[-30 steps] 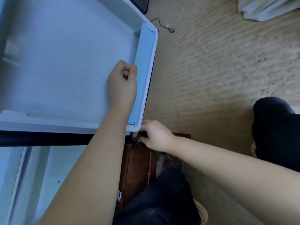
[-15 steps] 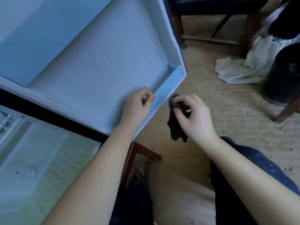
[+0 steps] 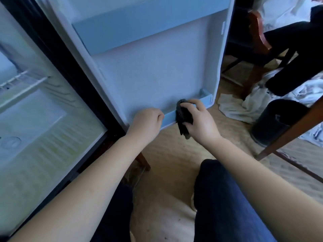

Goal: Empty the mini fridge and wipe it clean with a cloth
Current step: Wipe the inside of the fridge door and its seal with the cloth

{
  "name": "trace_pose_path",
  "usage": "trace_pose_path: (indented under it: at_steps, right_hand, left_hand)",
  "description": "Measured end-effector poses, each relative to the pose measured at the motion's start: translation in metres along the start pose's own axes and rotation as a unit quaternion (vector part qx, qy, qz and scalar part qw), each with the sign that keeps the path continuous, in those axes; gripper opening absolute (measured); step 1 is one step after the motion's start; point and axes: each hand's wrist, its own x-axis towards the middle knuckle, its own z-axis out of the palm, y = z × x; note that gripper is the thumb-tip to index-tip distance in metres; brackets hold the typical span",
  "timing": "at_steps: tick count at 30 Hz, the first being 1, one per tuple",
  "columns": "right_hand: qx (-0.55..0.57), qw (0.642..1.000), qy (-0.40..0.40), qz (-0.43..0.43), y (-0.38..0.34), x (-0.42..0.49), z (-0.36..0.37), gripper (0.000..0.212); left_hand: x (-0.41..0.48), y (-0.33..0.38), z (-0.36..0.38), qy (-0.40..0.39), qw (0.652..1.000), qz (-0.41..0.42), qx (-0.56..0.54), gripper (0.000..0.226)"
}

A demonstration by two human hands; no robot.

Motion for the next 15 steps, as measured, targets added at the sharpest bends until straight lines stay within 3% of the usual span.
trace_pose_path:
  at_steps: [4, 9, 13, 15]
  right_hand:
    - [0.037, 0.996, -0.06, -0.061, -0.053, -0.002, 0.037, 0.053]
    - [0.04, 0.987, -0.108, -0.109, -0.085, -0.004, 0.058, 0.038]
    - [0.019, 0.989, -0.106, -0.099, -0.095, -0.007, 0.061, 0.042]
    - [-0.002, 0.989, -0.118, -0.092, -0.098, -0.008, 0.061, 0.045]
  left_hand:
    - [-0.031, -0.015, -0.009, 0.017, 0.997, 0.017, 0.078, 0.029]
    - [-0.063, -0.033, -0.042, 0.202, 0.965, 0.143, 0.091, 0.02]
    - [-0.058, -0.026, -0.095, 0.357, 0.919, 0.141, 0.086, 0.018]
    - [-0.05, -0.015, -0.119, 0.397, 0.9, 0.152, 0.093, 0.023]
